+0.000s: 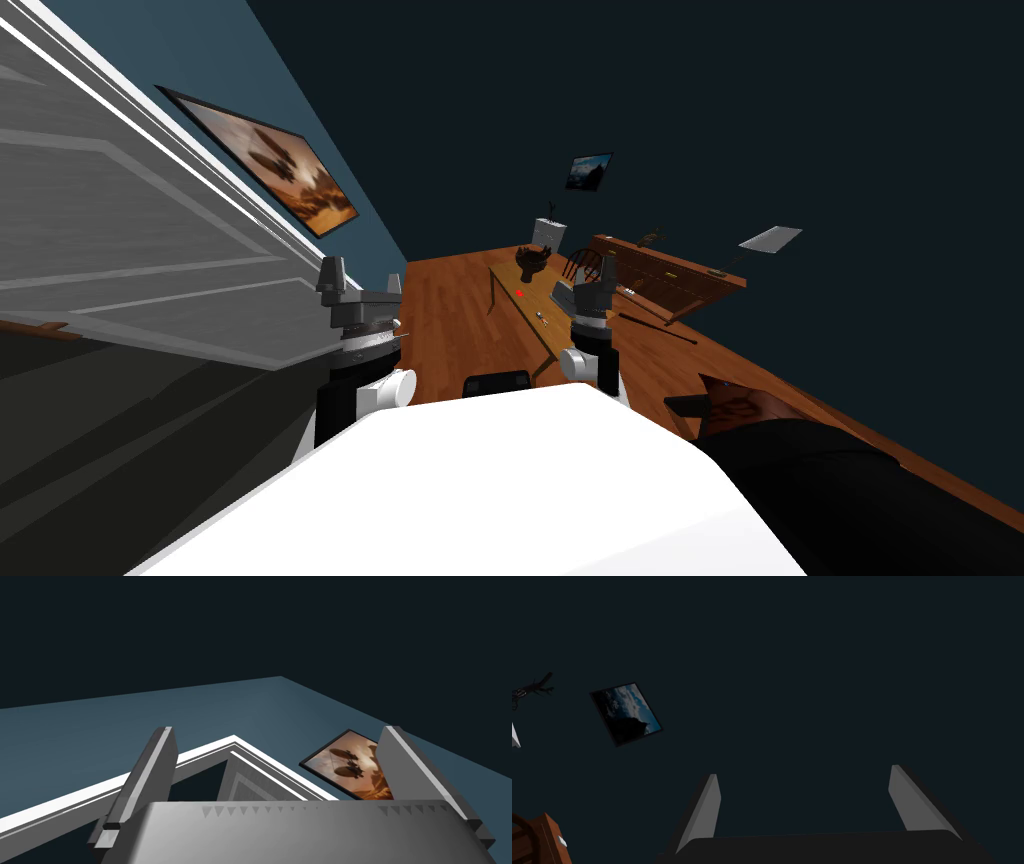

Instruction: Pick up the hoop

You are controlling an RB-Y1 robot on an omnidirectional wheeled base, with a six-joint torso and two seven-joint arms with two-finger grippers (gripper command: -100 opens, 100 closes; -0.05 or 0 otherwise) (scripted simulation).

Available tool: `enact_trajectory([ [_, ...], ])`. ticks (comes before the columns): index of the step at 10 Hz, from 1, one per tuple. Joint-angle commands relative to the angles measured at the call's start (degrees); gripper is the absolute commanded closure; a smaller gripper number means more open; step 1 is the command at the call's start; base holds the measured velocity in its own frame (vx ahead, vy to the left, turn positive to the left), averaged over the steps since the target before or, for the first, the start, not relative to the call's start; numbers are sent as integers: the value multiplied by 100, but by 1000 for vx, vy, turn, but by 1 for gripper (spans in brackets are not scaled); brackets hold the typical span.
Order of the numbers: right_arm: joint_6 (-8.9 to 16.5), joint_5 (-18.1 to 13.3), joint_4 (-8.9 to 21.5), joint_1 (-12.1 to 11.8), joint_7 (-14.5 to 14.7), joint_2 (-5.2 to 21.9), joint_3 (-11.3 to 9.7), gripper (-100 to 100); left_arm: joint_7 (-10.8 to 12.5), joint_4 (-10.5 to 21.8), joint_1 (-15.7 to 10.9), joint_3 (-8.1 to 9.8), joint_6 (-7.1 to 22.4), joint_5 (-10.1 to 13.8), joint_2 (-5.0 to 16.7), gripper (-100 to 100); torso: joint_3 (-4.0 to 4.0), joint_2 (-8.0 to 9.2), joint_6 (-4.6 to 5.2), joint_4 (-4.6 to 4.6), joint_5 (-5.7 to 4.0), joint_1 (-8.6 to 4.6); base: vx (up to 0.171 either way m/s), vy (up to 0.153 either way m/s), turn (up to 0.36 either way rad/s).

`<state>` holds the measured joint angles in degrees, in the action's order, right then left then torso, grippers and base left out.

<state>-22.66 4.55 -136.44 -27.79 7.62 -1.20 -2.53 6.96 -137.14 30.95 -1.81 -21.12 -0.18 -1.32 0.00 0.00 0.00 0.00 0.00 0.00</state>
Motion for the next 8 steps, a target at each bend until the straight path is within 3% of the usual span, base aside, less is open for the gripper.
enact_trajectory([
  [1, 130, 59, 106, 38, -94, 216, 29, -100, 0, 0, 0, 0, 0, 0, 0, 0, 0, 0, 0, 0, 0, 0, 16, 3, 1],
  [4, 440, 201, 353, 128, -319, 521, 98, -100, 0, 0, 0, 0, 0, 0, 0, 0, -7, -12, 0, -3, 0, 0, 33, 5, 2],
  [8, 1074, 491, 846, 311, -779, 830, 239, -100, 0, 0, 1, 0, 0, 0, 0, 0, -12, -21, 0, -5, 0, 3, 48, 11, 4],
])
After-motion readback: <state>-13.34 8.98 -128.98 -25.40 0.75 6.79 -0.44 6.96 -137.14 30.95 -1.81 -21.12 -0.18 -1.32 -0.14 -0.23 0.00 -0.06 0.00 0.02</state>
